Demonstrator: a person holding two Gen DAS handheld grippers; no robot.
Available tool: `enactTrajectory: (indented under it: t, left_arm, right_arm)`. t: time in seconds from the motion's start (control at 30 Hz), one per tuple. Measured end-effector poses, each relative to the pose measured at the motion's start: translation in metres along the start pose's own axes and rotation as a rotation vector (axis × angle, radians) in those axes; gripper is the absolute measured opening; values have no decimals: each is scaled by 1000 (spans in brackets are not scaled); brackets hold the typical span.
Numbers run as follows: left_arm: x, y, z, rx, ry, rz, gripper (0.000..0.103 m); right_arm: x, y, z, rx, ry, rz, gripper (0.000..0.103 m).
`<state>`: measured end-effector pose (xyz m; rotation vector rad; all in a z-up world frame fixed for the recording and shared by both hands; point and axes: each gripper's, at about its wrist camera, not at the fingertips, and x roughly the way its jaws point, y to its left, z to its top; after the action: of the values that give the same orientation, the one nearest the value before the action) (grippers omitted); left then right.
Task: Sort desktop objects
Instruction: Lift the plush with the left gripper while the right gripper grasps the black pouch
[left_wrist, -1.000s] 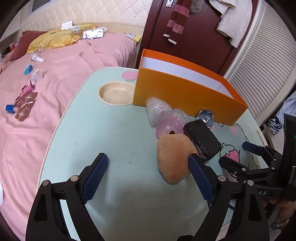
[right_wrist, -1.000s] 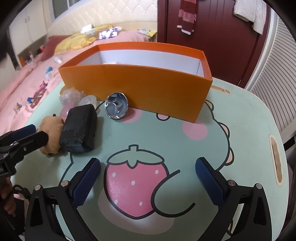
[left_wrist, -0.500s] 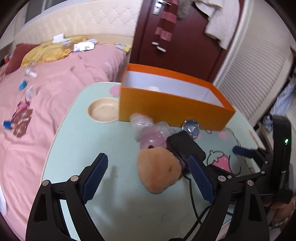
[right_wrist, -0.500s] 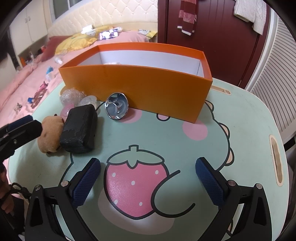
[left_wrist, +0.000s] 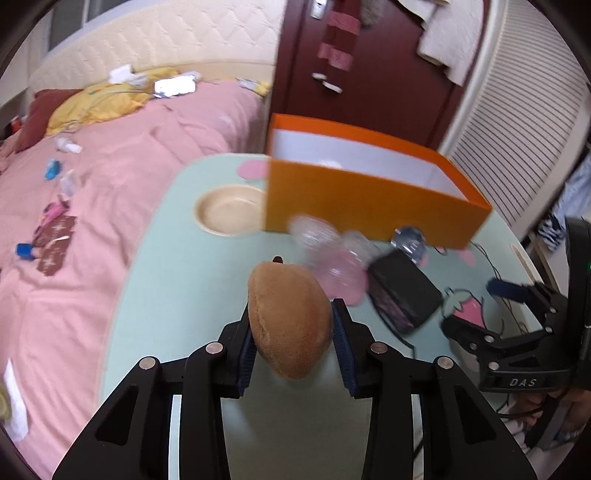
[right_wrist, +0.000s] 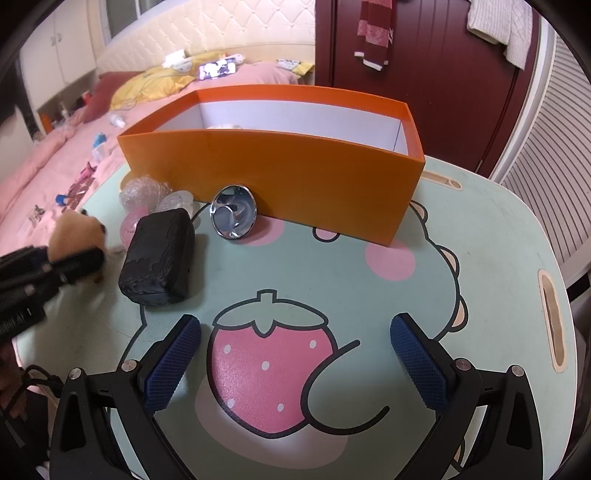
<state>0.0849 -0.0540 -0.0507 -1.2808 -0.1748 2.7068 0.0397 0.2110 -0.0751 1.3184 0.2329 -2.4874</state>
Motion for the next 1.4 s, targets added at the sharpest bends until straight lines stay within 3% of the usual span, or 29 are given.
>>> enactTrajectory:
  t: [0.07, 0.17, 0.33, 0.53, 0.6, 0.63, 0.67, 0.7, 1.07, 1.4]
  left_arm:
    - [-2, 6, 0, -5, -10, 24, 39]
    - [1, 13, -2, -25, 5, 25, 39]
    - [11, 11, -6, -24, 39, 27, 39]
    - [10, 12, -7, -30, 40, 18, 39]
    - [11, 12, -7, -31, 41, 16, 39]
    - [11, 12, -7, -32, 41, 16, 39]
    - [11, 12, -7, -31, 40, 15, 39]
    - [11, 11, -7, -31, 41, 16, 39]
    - [4, 9, -3, -20, 15, -4, 39]
    - [-5, -12, 19, 23, -23, -40, 39]
  right_arm:
    - [-2, -1, 1, 11, -6, 15, 102]
    - [-12, 2, 5, 10, -46, 67, 93]
    - [-27, 27, 14, -78, -110, 140, 93]
    - [-10, 46, 24, -95, -52, 172, 86]
    - [0, 47, 25, -86, -18, 179, 71]
    - [2, 48, 24, -91, -17, 178, 69]
    - [3, 49, 23, -97, -18, 177, 57]
    - [4, 49, 24, -102, -18, 177, 39]
    - [-9, 33, 27, -48, -73, 219, 38]
    - [-22, 13, 34, 4, -116, 236, 38]
